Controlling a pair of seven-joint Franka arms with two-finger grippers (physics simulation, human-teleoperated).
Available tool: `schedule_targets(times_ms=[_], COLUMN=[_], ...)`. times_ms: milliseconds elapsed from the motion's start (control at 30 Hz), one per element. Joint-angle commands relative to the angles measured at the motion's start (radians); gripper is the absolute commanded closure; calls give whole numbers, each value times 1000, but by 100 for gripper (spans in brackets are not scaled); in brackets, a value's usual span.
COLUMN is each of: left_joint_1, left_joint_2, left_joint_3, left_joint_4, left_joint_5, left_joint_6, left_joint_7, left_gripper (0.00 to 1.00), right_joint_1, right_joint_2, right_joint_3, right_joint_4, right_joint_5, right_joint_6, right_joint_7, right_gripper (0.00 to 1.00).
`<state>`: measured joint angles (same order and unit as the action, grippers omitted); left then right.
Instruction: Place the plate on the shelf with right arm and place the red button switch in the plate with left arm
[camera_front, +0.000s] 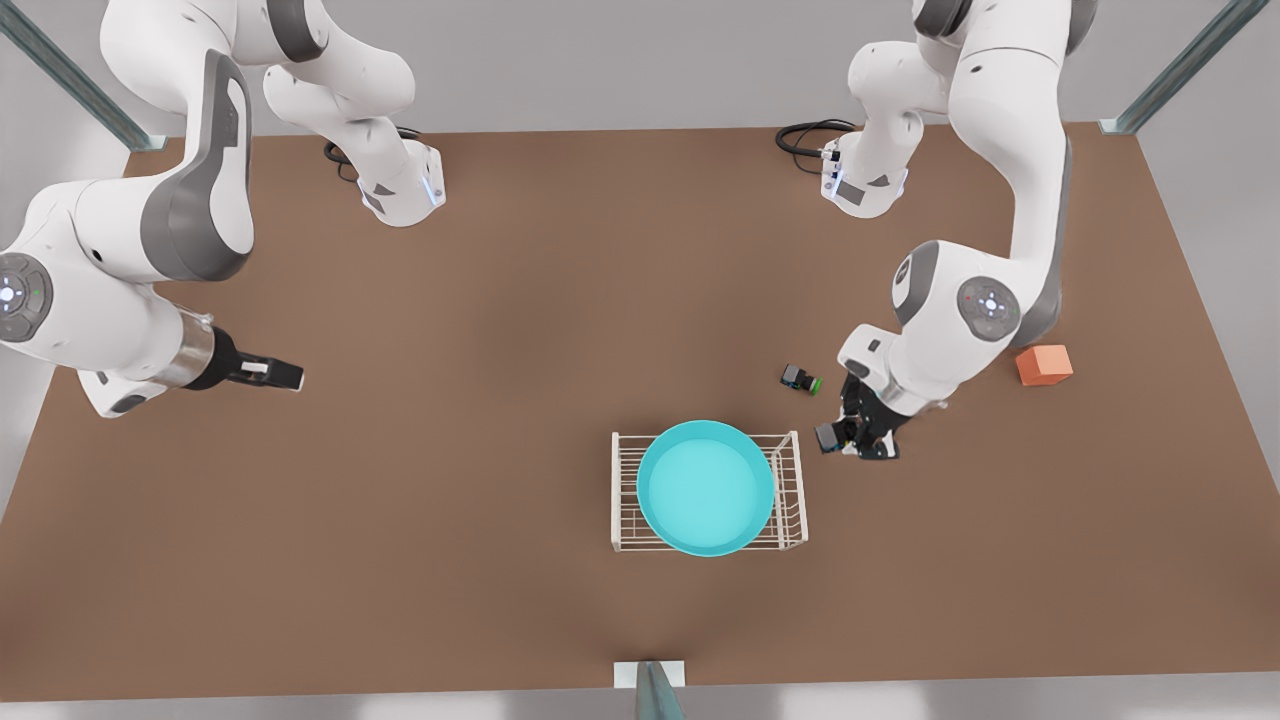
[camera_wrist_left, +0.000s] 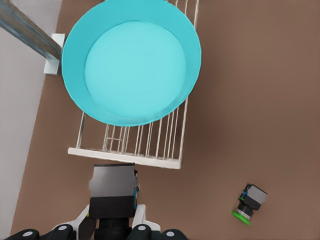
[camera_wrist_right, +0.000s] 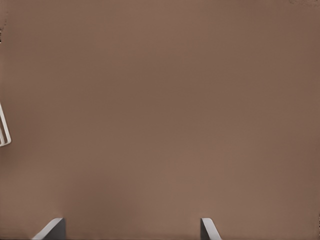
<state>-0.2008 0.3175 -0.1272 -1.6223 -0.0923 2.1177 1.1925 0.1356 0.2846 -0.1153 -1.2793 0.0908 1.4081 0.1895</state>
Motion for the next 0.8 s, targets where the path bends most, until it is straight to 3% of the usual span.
schedule_targets(times_ms=[0,433,633,667,700,767], left_joint_1=[-23,-195,-264,-264,-264,-264], left_joint_2=[29,405,495,495,495,495], left_joint_3=[0,18,67,67,67,67], left_joint_4=[65,533,631,631,631,631], left_joint_5=[-4,20,20,20,20,20], left_joint_6=[-136,-225,-223,-222,-222,-223], left_joint_7=[-272,-562,-630,-636,-634,-636], left_gripper=[53,53,53,38,0,0], right_joint_1=[1,-7,-5,-5,-5,-4], right_joint_2=[1,1,1,2,4,7], right_joint_3=[0,-4,-6,-6,-4,-3], right_joint_4=[0,1,1,1,0,0], right_joint_5=[-2,0,4,6,6,6], right_joint_6=[-8,-35,-47,-47,-47,-47], right_joint_7=[-188,-191,-191,-188,-186,-183], right_gripper=[0,0,0,0,0,0])
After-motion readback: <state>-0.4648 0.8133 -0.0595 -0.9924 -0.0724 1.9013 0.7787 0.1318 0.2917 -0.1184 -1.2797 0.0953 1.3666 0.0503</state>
